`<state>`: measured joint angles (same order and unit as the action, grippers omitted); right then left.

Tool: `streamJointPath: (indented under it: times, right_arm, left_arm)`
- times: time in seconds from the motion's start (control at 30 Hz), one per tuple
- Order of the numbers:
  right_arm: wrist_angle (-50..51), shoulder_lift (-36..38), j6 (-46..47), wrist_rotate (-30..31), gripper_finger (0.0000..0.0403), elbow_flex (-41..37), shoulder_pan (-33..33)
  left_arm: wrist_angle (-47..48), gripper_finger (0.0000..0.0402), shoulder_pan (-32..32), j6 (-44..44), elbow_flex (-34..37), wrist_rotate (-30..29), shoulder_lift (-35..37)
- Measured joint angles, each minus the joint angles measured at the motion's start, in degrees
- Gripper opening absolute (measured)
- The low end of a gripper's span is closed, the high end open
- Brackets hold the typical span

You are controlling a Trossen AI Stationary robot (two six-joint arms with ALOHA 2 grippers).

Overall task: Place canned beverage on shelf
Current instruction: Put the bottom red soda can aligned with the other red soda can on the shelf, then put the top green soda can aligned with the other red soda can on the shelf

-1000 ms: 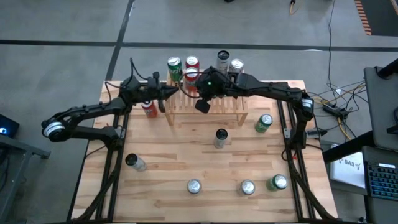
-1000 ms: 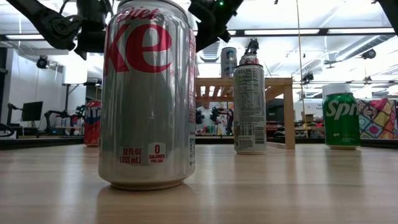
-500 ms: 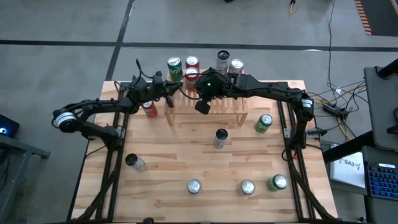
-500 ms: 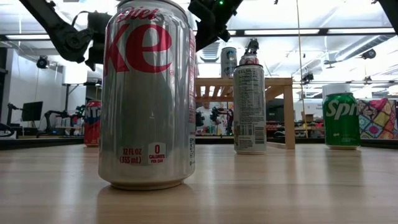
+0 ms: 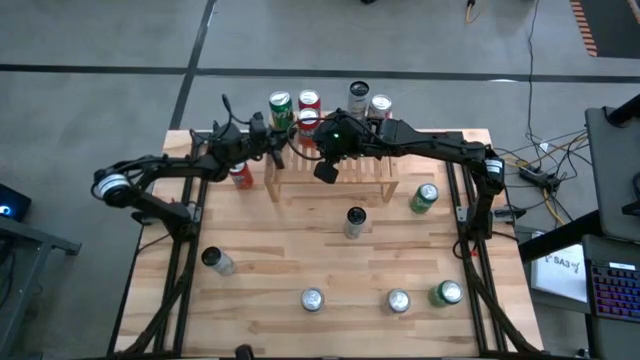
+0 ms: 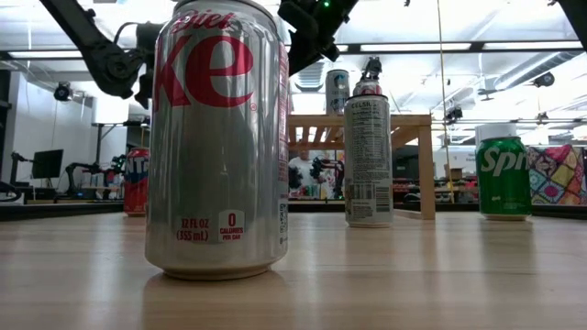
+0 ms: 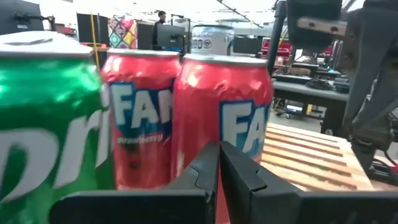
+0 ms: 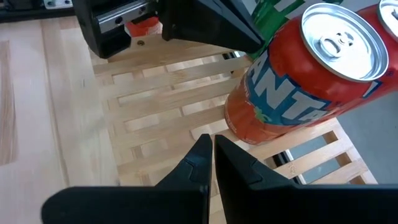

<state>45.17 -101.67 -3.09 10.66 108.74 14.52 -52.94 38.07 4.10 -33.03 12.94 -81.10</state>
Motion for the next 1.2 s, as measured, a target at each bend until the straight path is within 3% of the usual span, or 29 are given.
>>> streamJointPath:
  times: [0.53,0.7,1.0,1.2]
  right_arm:
    - [0.3,0.0,-0.5,0.3,0.0009,0.0,0.1]
    - [1.7,0.0,-0.6,5.4,0.0009,-0.4,0.3]
    - [-4.5,0.0,-2.5,5.9,0.0009,-4.4,2.7]
    - [-0.4,0.7,-1.0,6.0,0.0009,-4.7,3.0]
  left_arm:
    - [0.9,0.0,-0.3,1.4,-0.5,0.0,-1.5]
    - [0.9,0.0,-0.3,1.4,0.2,0.4,-0.1]
    - [3.3,0.0,-0.7,1.3,2.4,6.2,7.8]
    - [8.3,0.0,-1.2,0.9,2.9,9.4,14.6]
